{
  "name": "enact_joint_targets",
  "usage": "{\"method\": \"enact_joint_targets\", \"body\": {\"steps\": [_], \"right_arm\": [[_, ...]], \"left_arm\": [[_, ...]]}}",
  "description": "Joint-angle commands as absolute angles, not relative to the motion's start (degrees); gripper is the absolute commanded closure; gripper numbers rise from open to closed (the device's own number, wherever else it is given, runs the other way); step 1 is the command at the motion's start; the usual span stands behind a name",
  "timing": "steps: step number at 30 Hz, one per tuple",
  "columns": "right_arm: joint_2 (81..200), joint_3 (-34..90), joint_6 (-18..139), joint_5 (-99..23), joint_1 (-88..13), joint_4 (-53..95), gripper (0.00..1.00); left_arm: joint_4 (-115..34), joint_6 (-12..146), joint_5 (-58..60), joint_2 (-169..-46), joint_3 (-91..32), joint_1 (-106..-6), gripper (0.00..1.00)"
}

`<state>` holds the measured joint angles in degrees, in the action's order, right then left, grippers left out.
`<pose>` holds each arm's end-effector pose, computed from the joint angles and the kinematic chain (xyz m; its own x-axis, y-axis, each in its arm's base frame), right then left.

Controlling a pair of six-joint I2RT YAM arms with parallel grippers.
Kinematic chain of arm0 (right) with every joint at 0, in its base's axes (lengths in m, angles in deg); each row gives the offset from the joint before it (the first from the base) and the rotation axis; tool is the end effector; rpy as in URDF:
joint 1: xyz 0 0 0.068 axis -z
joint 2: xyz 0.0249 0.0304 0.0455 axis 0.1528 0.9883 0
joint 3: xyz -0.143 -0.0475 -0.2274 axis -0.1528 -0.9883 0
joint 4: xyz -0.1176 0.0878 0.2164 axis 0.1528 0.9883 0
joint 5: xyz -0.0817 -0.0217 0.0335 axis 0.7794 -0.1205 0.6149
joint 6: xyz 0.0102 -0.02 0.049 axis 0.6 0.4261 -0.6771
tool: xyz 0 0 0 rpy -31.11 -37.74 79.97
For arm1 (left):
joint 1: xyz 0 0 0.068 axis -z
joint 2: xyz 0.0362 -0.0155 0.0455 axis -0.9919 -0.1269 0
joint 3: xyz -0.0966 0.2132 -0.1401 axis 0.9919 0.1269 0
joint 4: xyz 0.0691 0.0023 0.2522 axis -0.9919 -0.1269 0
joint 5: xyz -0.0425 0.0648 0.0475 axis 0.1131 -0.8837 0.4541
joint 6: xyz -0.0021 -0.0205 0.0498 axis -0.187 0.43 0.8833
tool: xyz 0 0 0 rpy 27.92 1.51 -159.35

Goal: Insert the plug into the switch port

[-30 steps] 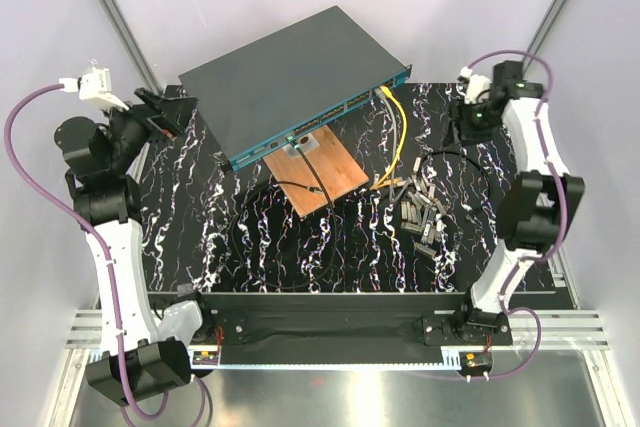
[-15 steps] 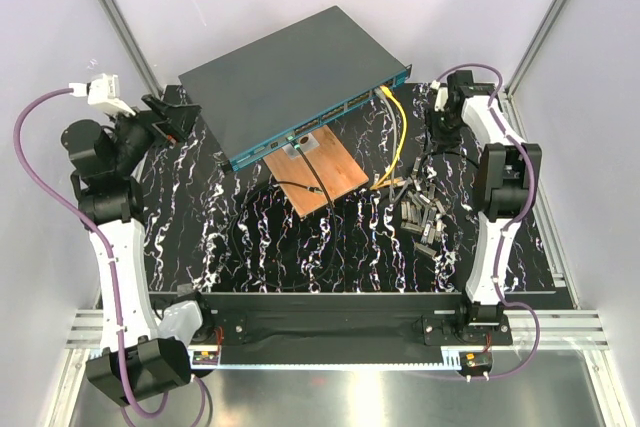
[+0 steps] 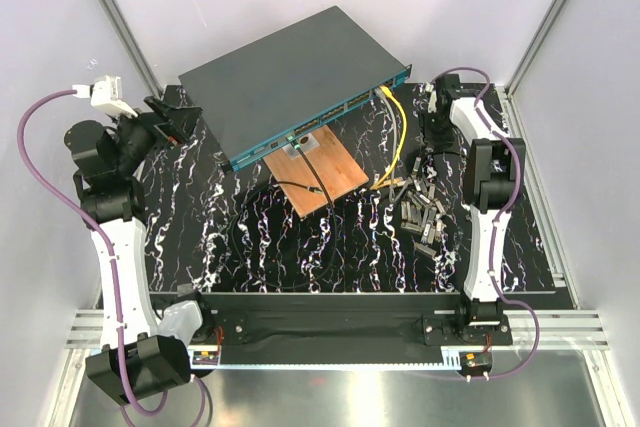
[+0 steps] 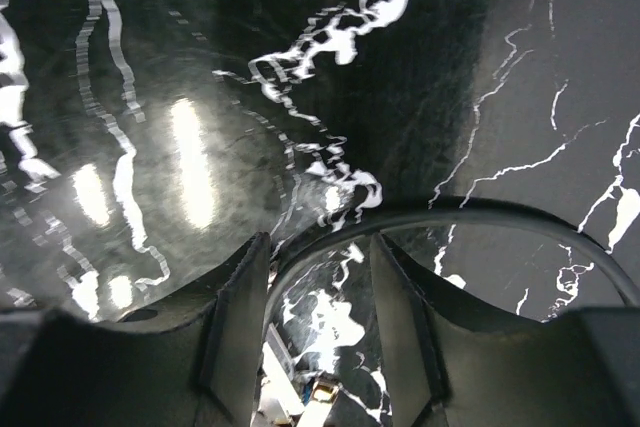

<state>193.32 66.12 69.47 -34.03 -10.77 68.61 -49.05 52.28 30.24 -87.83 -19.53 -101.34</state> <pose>0.4944 0.0190 0.1748 -0.9226 -0.0740 -0.3785 -0.0944 0.9949 0.0356 0.2062 0.0466 0.4184 -0.1515 -0.4239 -0.8929 0.2906 0.8443 -0.4502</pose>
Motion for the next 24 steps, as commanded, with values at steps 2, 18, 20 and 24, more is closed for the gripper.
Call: {"method": "enact_joint_targets", "body": {"steps": [2, 18, 20, 24], "right_arm": [[193.51, 67.63, 69.25, -29.89, -11.51, 67.89, 0.48], [197.91, 70.35, 67.4, -28.3, -10.37, 71.4, 0.58], [197.82, 70.7, 65.39, -28.91, -9.15, 71.49, 0.66], [197.12, 71.67, 64.15, -30.75, -6.24, 72.02, 0.89]], "left_arm": [[-46.55, 53.6, 30.27, -87.08, -19.08, -101.52, 0.03], [-46.72, 53.07, 29.92, -87.78, -20.22, -101.52, 0.03], [-46.9, 53.24, 29.75, -87.69, -20.31, -101.52, 0.03], [-47.25, 52.98, 29.66, -87.61, -20.66, -101.52, 0.03]]}}
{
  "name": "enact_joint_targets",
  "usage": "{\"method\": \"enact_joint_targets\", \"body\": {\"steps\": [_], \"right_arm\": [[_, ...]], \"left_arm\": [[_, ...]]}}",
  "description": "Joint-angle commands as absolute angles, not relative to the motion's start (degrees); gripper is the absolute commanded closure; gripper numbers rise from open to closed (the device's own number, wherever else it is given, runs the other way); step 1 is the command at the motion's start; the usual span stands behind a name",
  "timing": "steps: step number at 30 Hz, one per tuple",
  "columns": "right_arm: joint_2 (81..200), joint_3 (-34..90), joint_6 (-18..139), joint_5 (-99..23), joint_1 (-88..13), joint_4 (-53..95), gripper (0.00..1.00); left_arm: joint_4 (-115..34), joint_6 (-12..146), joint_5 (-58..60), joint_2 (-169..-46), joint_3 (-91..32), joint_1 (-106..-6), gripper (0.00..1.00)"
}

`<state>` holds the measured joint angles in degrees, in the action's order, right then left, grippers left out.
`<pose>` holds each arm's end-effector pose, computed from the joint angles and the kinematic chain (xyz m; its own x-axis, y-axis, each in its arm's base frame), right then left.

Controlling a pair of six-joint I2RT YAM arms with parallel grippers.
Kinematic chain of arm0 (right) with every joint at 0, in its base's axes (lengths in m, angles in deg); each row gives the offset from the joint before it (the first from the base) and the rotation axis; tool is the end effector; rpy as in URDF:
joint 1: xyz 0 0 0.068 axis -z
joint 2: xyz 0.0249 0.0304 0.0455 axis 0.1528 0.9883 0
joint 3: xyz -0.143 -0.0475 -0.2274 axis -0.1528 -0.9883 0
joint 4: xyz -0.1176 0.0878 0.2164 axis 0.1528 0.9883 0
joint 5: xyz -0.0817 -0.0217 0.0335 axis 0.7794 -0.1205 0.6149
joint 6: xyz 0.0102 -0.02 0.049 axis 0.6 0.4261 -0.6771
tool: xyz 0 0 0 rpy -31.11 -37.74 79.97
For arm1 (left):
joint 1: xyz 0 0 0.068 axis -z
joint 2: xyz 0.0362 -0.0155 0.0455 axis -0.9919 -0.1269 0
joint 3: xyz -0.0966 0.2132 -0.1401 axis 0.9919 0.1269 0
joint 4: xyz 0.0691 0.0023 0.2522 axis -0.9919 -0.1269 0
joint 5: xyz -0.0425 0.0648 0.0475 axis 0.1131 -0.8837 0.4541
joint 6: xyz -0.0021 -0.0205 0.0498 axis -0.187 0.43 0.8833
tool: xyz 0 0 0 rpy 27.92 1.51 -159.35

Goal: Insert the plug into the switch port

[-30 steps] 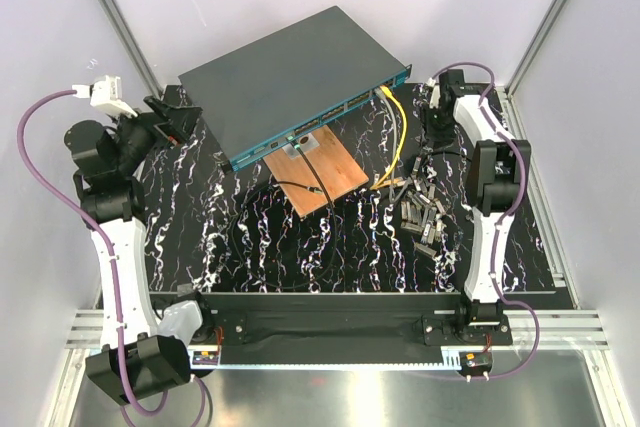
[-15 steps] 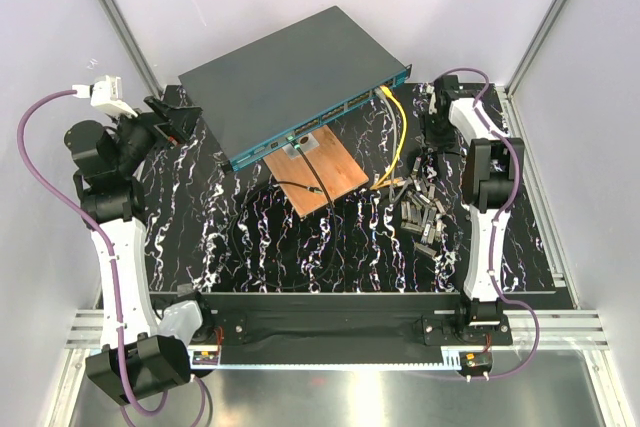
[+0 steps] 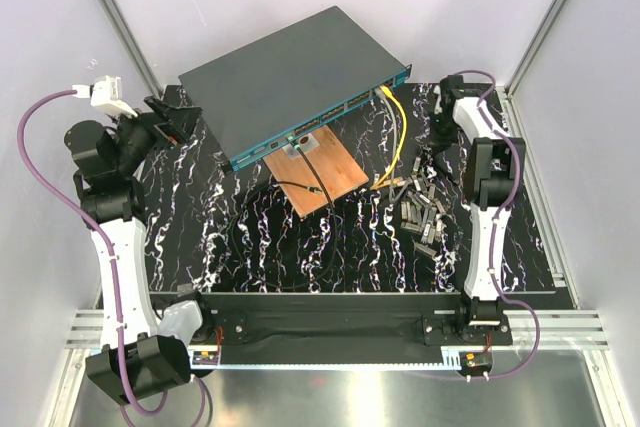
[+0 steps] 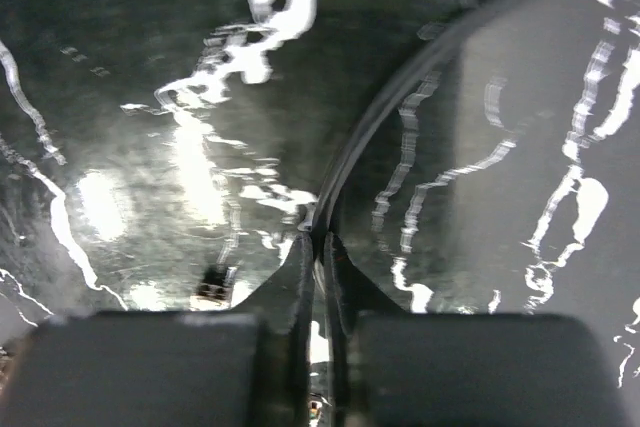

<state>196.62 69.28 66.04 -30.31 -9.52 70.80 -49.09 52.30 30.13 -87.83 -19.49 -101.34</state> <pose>0.5012 0.0060 0.1617 -0.9408 0.0057 -0.3388 0.0070 1.0000 -0.0028 0.2063 0.0467 0.4181 -0.1517 -0.4243 -0.8927 0.2884 0.8449 -0.4506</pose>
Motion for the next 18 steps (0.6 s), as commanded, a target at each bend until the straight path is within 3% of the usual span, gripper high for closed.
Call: {"method": "enact_joint_targets", "body": {"steps": [1, 18], "right_arm": [[196.51, 72.11, 64.06, -32.93, -5.63, 72.28, 0.98], [169.36, 62.71, 61.07, -67.75, 4.66, 67.37, 1.0]], "left_arm": [[-47.08, 52.89, 29.83, -87.61, -20.66, -101.52, 0.03], [-45.58, 55.79, 38.96, -86.99, -25.67, -101.43, 0.02]]}}
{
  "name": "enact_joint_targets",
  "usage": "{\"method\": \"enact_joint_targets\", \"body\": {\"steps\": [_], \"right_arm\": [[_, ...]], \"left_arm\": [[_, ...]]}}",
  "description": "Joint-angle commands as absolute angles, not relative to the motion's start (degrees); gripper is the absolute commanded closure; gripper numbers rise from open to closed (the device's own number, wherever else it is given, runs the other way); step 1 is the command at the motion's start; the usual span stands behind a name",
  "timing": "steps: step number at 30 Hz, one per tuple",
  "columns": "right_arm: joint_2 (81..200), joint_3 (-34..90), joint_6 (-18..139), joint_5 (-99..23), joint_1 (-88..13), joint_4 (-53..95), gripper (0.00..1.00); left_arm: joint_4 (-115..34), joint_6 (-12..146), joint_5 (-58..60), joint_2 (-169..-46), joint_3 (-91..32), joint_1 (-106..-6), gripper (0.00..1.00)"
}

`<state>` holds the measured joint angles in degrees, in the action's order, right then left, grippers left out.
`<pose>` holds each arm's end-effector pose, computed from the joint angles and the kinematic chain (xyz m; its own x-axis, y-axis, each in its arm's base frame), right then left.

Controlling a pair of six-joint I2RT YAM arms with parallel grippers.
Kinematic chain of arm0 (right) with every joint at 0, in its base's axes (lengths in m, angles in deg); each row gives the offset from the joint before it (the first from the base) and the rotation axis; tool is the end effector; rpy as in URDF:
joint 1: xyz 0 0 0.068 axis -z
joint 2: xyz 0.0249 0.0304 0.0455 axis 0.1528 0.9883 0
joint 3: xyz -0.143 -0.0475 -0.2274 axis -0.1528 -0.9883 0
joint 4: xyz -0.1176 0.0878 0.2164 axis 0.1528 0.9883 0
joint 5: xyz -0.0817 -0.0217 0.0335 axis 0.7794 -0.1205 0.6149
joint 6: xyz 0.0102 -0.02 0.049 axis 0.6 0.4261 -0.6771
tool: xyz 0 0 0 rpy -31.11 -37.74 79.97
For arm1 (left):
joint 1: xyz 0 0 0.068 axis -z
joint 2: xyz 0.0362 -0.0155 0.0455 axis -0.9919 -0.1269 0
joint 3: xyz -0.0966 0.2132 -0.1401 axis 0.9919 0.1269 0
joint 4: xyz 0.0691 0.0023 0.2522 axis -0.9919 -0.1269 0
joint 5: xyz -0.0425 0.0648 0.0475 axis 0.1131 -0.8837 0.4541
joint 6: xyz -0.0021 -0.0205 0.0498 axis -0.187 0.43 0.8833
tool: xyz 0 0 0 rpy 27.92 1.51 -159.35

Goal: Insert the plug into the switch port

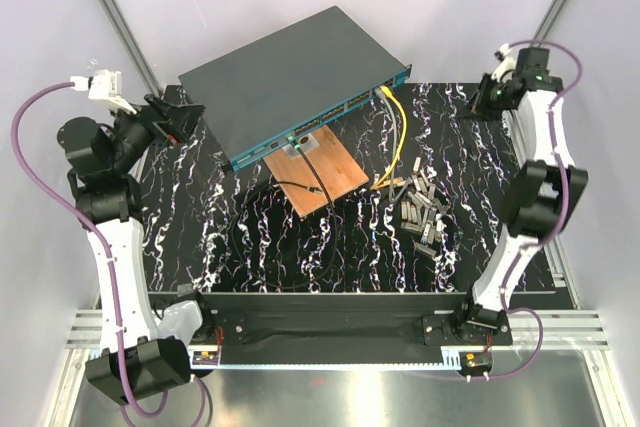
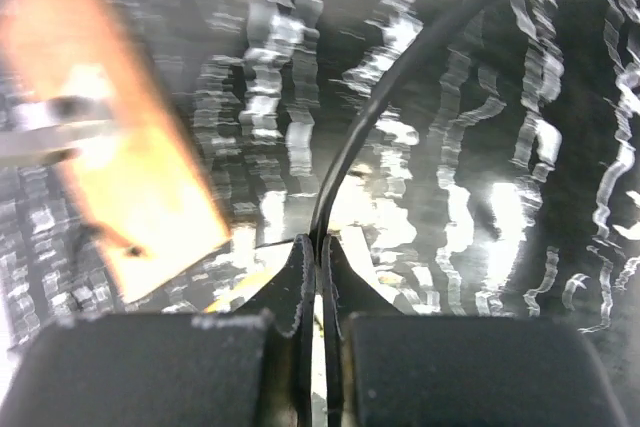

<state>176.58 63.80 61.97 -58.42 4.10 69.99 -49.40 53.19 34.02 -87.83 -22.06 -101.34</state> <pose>0.4430 -0.0845 0.2979 -0.7992 0.2634 -0.5402 0.0086 0.9038 0.4280 0.2014 0.0431 0.4326 -0.1408 -0.3892 -0.9103 0.3638 0.8348 -0.4132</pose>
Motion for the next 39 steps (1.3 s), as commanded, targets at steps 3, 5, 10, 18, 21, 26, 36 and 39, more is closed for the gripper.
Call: {"method": "enact_joint_targets", "body": {"steps": [3, 5, 10, 18, 21, 26, 36, 39], "right_arm": [[163.64, 60.6, 59.59, -73.1, 6.32, 65.43, 1.0], [158.99, 59.02, 57.48, -77.84, 7.81, 62.8, 1.0], [148.89, 57.26, 49.94, -85.68, 10.02, 55.43, 1.0], [137.18, 54.36, 30.51, -93.42, 11.25, 38.28, 1.0], [133.49, 51.21, 21.46, -94.56, 11.25, 30.56, 1.0], [128.65, 46.19, 2.83, -95.79, 11.25, 12.46, 1.0], [125.75, 40.39, -19.58, -96.76, 11.25, -7.76, 1.0], [125.05, 38.63, -24.68, -96.85, 11.34, -12.68, 1.0]], "left_arm": [[-44.09, 58.24, 42.3, -87.17, -27.68, -100.55, 0.02], [-42.42, 59.3, 45.38, -87.52, -28.91, -99.15, 0.02], [-39.78, 61.33, 50.31, -91.82, -36.81, -92.22, 0.03], [-41.36, 68.62, 42.76, -100.08, -44.03, -62.7, 0.04], [-38.65, 68.63, 40.3, -104.82, -46.76, -53.2, 0.04], [-25.39, 62.4, 38.62, -112.98, -48.61, -41.43, 0.05], [-16.84, 62.56, 28.62, -122.32, -52.47, -30.24, 0.06], [-16.31, 61.86, 27.81, -123.99, -53.26, -29.71, 0.07]]}}
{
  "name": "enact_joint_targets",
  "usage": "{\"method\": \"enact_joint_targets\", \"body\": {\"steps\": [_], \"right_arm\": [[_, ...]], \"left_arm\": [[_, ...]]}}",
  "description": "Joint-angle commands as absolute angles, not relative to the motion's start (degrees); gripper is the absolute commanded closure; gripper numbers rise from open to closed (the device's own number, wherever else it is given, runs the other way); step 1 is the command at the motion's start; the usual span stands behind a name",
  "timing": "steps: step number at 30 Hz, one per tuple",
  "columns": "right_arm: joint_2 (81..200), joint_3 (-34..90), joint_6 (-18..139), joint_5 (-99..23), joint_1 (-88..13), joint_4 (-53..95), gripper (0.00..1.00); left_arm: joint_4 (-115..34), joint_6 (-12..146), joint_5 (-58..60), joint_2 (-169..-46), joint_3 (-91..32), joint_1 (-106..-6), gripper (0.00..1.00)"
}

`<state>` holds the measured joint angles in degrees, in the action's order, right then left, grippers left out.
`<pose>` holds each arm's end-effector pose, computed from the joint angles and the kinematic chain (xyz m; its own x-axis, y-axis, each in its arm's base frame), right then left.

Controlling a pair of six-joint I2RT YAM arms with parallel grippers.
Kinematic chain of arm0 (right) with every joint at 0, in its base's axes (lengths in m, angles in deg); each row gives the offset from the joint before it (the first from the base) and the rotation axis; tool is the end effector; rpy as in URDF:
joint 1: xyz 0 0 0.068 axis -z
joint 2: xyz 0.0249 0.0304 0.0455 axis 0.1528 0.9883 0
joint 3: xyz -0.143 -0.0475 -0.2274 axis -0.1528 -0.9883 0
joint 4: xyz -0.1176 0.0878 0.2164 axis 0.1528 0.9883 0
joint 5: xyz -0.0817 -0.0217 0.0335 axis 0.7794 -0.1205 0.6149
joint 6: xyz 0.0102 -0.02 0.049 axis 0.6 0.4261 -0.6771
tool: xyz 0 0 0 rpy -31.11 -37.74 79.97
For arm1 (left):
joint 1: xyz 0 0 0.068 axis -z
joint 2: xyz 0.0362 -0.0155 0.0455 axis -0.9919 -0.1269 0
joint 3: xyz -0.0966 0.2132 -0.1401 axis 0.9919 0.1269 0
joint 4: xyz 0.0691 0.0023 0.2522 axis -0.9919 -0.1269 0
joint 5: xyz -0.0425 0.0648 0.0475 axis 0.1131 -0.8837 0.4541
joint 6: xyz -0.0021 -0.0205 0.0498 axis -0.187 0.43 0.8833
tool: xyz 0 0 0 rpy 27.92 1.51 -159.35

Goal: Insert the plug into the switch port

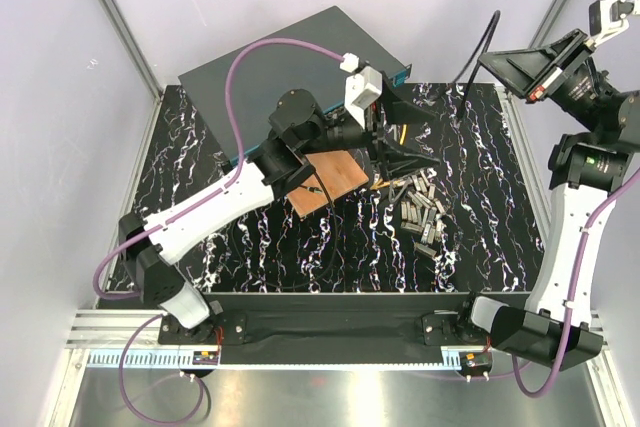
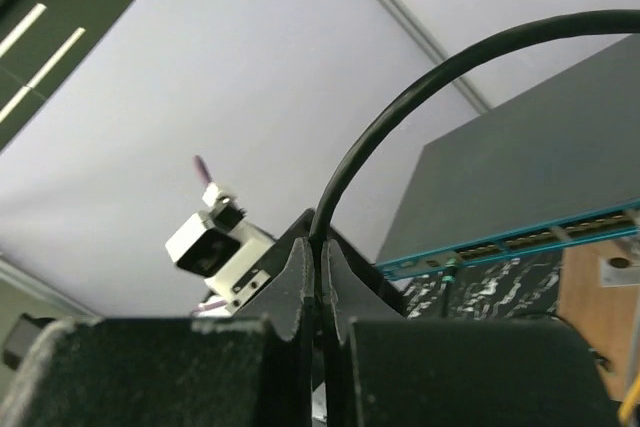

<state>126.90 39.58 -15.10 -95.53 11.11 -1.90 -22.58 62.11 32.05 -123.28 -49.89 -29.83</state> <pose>0.1938 -0.0360 0.5571 -0.3896 0.5916 -0.7059 -0.6952 0.3137 0.6467 0.2015 -0.3037 0.4797 -0.0725 -0.2716 -0.9597 0.9946 -0.0908 -0.0494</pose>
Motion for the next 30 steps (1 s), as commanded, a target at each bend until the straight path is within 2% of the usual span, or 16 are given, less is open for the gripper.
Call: {"method": "enact_joint_targets", "body": {"steps": [1, 15, 20, 25, 26, 28, 29, 30], "right_arm": [[124.96, 38.28, -25.84, -96.94, 11.25, -13.92, 1.0], [121.89, 35.38, -29.28, -97.29, 11.25, -16.05, 1.0], [121.27, 34.06, -29.19, -97.2, 11.17, -16.05, 1.0], [120.83, 33.7, -29.1, -97.29, 11.16, -16.13, 1.0], [120.91, 33.79, -29.1, -97.38, 11.16, -16.13, 1.0], [121.0, 33.88, -29.19, -97.38, 11.16, -16.4, 1.0], [121.0, 34.05, -29.1, -97.55, 11.16, -16.4, 1.0], [121.26, 34.23, -28.75, -97.73, 11.16, -16.4, 1.0]], "left_arm": [[-16.4, 61.77, 27.9, -124.43, -53.7, -29.54, 0.08], [-14.57, 57.21, 28.07, -128.65, -56.43, -28.66, 0.18], [-13.16, 53.44, 29.13, -130.76, -58.37, -27.69, 0.27], [-10.95, 51.05, 29.83, -131.73, -58.8, -27.07, 0.51], [-10.95, 50.87, 29.92, -131.73, -58.8, -27.07, 0.62], [-11.3, 50.78, 30.27, -131.38, -58.54, -27.07, 0.71], [-11.65, 51.31, 30.36, -131.12, -58.28, -27.07, 0.82], [-13.05, 51.83, 30.88, -130.76, -58.19, -26.99, 0.9]]}}
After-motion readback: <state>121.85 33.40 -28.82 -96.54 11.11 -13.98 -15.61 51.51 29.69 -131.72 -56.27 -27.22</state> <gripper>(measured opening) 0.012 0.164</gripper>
